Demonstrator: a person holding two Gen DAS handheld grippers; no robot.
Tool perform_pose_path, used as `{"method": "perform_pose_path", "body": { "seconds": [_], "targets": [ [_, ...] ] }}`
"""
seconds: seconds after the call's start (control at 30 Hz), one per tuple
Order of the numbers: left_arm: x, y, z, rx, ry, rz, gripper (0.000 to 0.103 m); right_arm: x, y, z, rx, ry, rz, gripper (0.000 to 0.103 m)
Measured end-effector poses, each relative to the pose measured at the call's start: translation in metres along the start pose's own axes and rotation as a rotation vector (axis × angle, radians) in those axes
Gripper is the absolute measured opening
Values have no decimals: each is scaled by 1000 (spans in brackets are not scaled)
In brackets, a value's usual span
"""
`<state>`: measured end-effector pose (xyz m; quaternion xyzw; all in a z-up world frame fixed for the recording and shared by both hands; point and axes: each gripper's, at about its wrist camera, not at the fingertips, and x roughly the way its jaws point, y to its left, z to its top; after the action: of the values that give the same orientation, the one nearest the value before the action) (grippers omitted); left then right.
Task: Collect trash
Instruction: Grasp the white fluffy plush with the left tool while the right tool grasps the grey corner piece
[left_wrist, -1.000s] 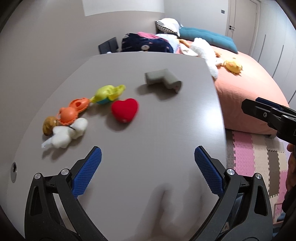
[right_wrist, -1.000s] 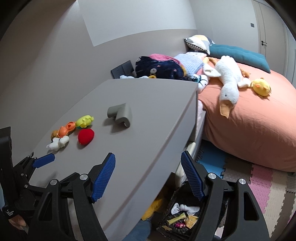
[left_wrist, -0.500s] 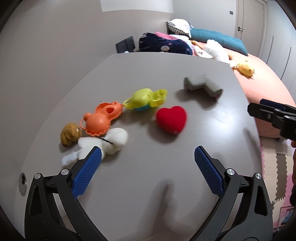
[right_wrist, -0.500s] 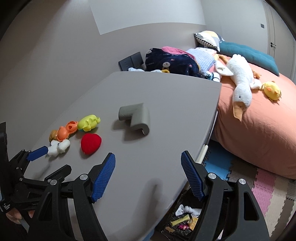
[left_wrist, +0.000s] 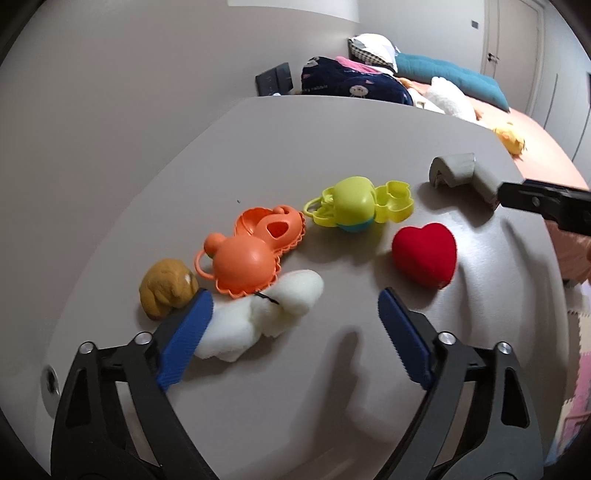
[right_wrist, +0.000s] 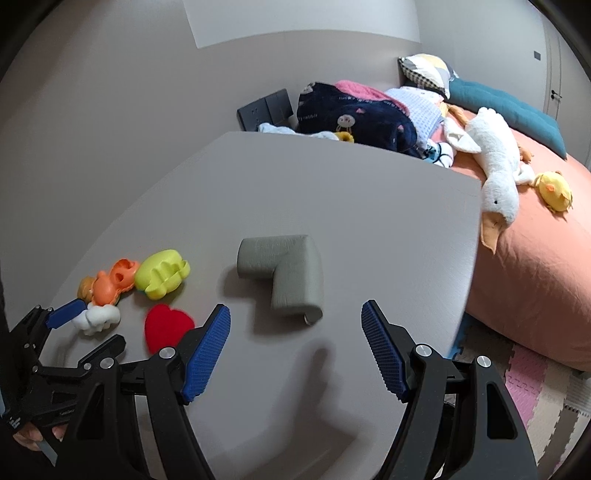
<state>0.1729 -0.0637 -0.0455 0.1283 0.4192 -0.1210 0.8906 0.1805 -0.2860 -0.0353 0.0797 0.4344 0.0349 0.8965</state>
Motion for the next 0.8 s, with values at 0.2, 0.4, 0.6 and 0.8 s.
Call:
{"method": "perform_pose_path", "body": {
  "seconds": [0.2,0.4,0.6,0.8],
  "targets": [
    [9,5,1,54,16,13,71,20,8,9,-25,19,-16,74],
    [13,15,0,56,27,-6,54,35,14,13,-62,38,-31,64],
    [10,15,-2,43,34,-37,41,39,15,12,-86,54,-22,39],
    [6,12,-3,17,46,-22,31,32,12,6,-69,54,-1,36]
  ]
}}
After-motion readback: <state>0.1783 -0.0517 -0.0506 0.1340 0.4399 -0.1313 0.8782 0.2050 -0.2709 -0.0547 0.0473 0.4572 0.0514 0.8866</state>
